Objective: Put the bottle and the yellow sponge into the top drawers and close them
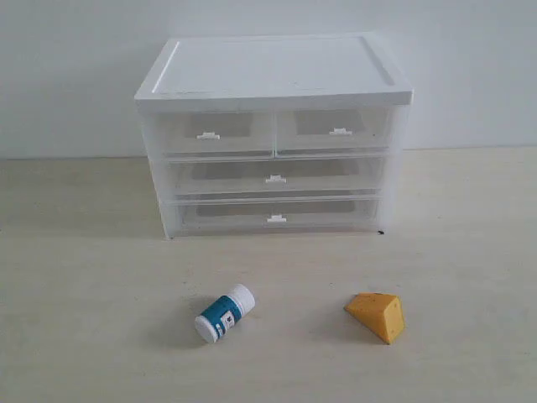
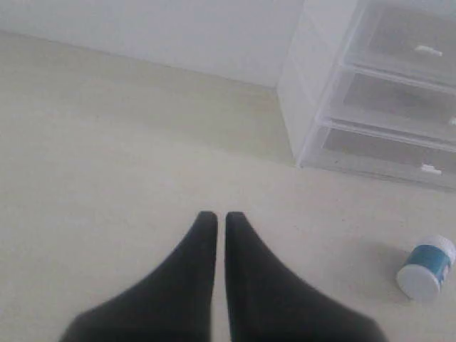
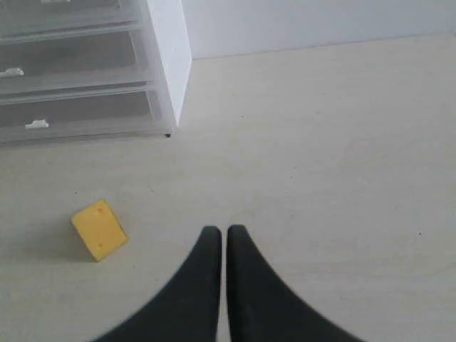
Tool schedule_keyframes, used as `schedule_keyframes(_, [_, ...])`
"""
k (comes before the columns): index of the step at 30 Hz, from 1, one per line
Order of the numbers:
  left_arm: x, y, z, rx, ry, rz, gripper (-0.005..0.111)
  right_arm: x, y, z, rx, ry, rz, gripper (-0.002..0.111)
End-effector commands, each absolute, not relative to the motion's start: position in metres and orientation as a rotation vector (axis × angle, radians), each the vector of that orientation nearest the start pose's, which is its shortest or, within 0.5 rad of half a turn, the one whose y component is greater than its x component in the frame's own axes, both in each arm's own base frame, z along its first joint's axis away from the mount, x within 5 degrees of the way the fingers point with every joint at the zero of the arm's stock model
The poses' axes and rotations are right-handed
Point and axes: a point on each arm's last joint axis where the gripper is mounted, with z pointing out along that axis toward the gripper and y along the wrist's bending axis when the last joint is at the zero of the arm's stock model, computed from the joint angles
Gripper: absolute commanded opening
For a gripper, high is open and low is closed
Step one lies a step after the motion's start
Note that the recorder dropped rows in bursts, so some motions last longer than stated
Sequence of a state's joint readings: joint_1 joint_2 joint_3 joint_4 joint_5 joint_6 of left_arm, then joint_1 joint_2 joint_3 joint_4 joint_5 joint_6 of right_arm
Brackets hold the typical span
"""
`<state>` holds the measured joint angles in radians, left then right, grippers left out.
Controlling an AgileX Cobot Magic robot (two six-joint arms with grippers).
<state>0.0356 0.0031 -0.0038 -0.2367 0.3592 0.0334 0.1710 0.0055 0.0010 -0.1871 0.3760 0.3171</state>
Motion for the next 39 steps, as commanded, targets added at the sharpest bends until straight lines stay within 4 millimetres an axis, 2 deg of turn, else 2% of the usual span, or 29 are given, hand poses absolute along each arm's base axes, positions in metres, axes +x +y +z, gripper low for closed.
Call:
schedule_keyframes(1, [0.053,-0.006,0.182,-0.187,1.83,-0.223,0.004,0.053,0.003,0.18,0.015,1.85,0.148,0.0])
schedule_keyframes(5, [0.053,-0.006,0.182,-0.187,1.83,-0.223,0.004,0.053,0.003,0.18,0.015,1.85,0.148,0.0])
schedule_keyframes(6, [0.053,-0.007,0.182,-0.225,1.828,-0.267,0.004,0.053,0.003,0.18,0.015,1.85,0.148,0.0])
schedule_keyframes(9, [0.053,-0.013,0.184,-0.466,1.785,-0.547,0.004,0.053,0.003,0.18,0.015,1.85,0.148,0.0])
schedule_keyframes(11, [0.053,-0.015,0.185,-0.509,1.766,-0.612,0.004,0.053,0.003,0.18,0.015,1.85,0.148,0.0])
schedule_keyframes(23, [0.056,-0.008,0.196,-0.477,1.632,-0.539,0.004,0.053,0.003,0.18,0.015,1.85,0.148,0.0])
schedule_keyframes(30, [0.056,-0.011,0.202,-0.72,1.508,-0.846,0.004,0.053,0.003,0.18,0.015,1.85,0.148,0.0])
schedule_keyframes(35, [0.055,-0.015,0.202,-0.693,1.532,-0.875,0.004,0.053,0.003,0.18,0.015,1.85,0.148,0.0])
schedule_keyframes(39, [0.055,-0.016,0.211,-0.634,1.487,-0.884,0.004,0.053,0.003,0.18,0.015,1.85,0.148,0.0])
